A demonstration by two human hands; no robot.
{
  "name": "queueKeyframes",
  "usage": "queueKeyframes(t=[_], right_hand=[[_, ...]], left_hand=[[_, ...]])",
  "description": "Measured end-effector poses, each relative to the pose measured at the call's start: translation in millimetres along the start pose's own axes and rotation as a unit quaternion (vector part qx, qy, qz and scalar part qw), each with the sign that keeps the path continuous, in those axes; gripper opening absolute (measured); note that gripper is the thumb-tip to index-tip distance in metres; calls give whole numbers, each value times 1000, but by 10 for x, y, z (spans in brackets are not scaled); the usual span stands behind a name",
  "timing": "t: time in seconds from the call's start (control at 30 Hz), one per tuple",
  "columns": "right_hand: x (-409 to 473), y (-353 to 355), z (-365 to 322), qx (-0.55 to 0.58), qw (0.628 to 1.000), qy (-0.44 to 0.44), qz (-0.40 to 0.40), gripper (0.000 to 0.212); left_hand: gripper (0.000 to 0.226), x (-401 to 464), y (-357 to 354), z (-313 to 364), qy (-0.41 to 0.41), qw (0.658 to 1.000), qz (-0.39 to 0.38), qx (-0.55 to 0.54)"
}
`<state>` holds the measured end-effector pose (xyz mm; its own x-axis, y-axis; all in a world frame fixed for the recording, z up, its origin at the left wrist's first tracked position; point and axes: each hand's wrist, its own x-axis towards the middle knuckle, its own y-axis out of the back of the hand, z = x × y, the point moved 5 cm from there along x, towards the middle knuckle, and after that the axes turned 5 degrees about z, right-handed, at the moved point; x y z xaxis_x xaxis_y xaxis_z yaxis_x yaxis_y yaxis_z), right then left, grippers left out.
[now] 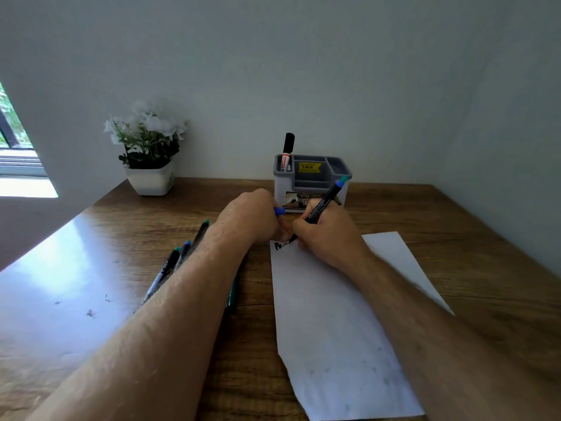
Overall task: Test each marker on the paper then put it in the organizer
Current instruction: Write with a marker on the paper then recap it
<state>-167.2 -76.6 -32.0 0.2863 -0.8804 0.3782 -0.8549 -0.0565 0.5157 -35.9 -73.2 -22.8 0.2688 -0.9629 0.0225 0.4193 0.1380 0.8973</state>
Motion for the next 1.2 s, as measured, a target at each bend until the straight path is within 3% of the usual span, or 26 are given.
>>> queueKeyframes(t=[1.2], right_hand=[[-1,8,9,-8,1000,3,-9,22]], left_hand=[[29,14,-13,18,0,1000,18,7]])
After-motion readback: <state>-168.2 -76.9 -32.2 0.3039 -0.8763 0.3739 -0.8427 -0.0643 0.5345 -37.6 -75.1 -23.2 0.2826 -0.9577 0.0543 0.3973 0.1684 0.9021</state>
